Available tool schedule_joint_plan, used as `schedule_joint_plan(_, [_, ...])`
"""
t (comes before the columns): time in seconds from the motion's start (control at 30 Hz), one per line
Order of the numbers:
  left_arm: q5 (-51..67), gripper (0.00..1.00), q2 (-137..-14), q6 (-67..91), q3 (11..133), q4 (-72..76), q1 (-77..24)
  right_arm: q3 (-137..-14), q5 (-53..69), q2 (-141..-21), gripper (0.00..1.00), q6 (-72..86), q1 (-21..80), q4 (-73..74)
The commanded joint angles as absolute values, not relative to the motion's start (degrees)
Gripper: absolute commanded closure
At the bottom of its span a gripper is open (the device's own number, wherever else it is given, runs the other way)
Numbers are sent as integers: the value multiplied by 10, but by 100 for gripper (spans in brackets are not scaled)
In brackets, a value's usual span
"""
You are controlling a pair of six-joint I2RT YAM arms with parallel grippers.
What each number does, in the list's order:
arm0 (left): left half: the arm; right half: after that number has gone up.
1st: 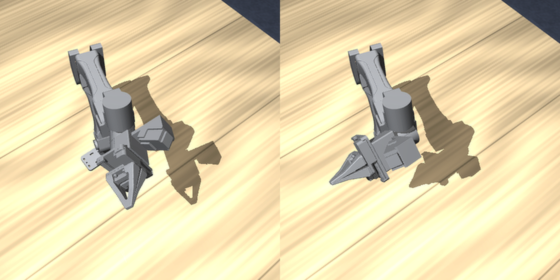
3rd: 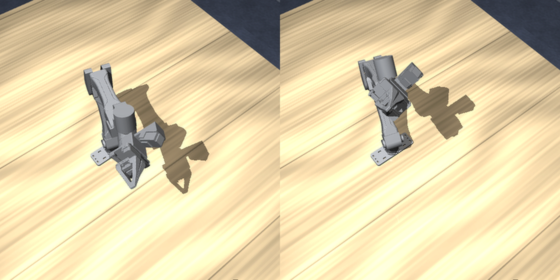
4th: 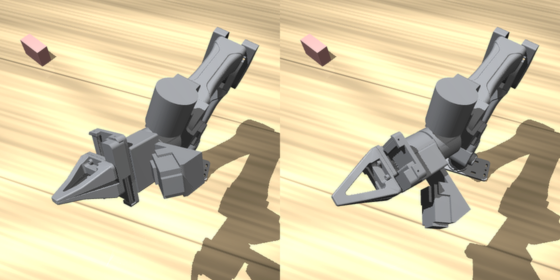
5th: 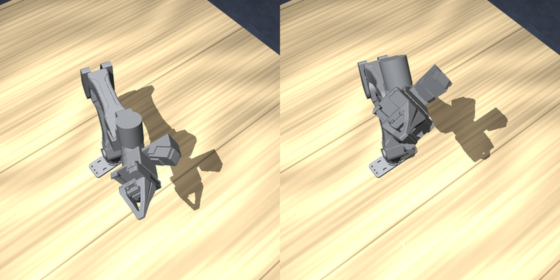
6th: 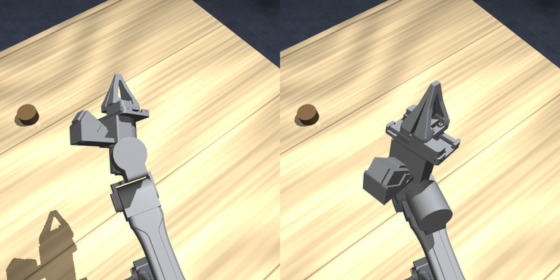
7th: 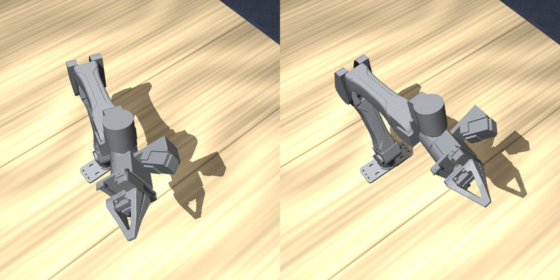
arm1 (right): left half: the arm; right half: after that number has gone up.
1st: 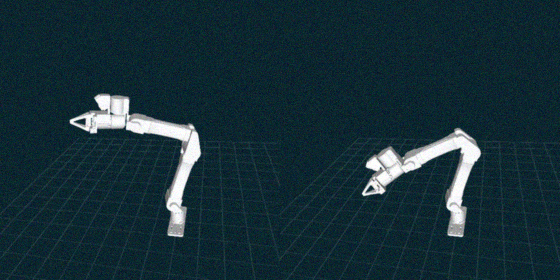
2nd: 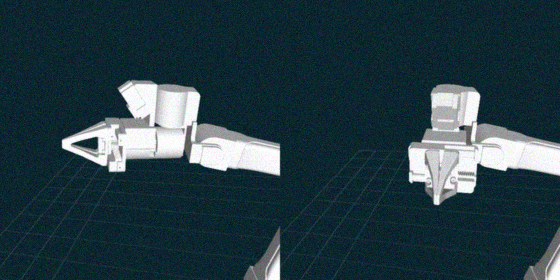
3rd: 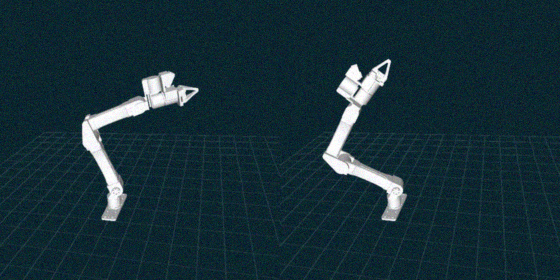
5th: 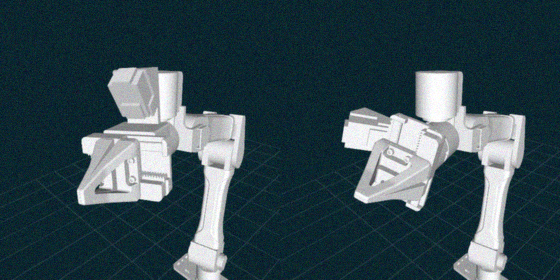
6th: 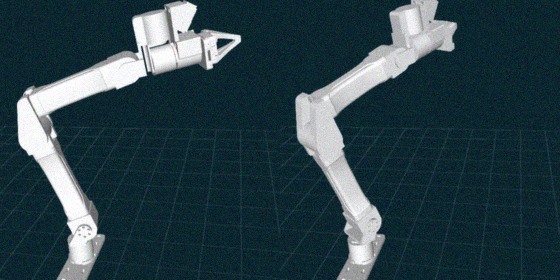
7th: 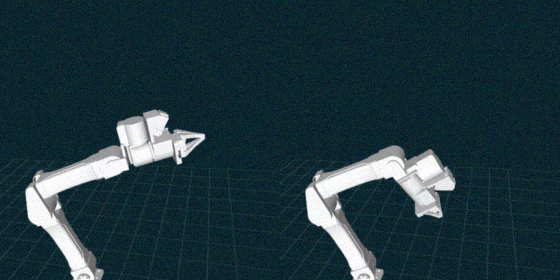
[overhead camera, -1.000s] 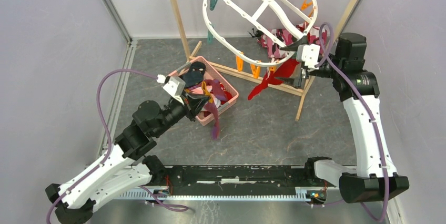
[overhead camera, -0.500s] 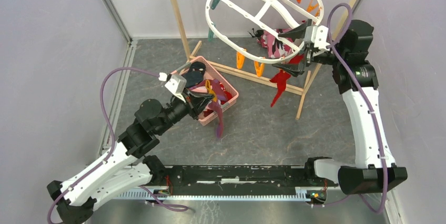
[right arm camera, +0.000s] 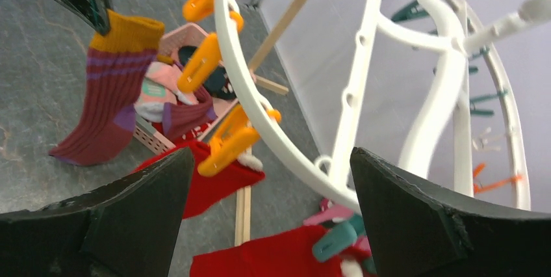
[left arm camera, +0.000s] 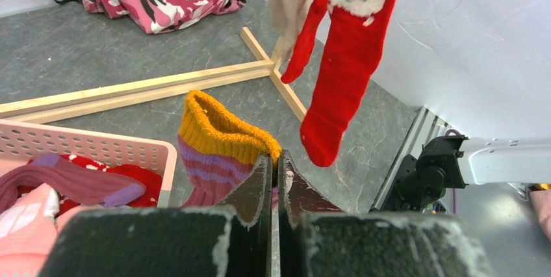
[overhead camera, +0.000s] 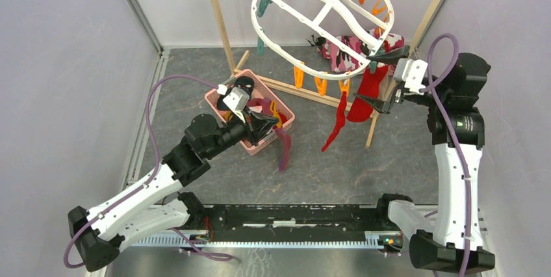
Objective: Clip the socks to the hanger
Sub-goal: Move the hanger to the center of the board.
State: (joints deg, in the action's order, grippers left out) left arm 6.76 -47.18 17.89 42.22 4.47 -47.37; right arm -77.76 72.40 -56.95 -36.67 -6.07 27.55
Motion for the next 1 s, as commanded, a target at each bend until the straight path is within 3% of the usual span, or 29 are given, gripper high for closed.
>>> schedule_joint_plan(0.0, [84, 98, -466, 194, 433, 99, -475, -777, 701, -543, 2, -372, -102, 293])
schedule_joint_plan(0.13, [82, 98, -465, 194, 422, 110, -475, -781, 642, -526, 2, -269, -163, 227])
schedule_joint_plan(0.33, [87, 98, -469, 179, 423, 109, -475, -782, 419, -536, 2, -197, -201, 197])
schedule_joint_plan(0.5, [84, 98, -464, 165, 421, 104, -474, -714, 251, -550, 4, -50, -225, 83])
schedule_joint_plan(0.67, [83, 98, -460, 160, 416, 106, -475, -702, 273, -604, 15, -2, -224, 18])
schedule_joint_plan(0.97, [77, 98, -459, 169, 408, 115, -475, -728, 300, -661, 16, -3, -176, -11])
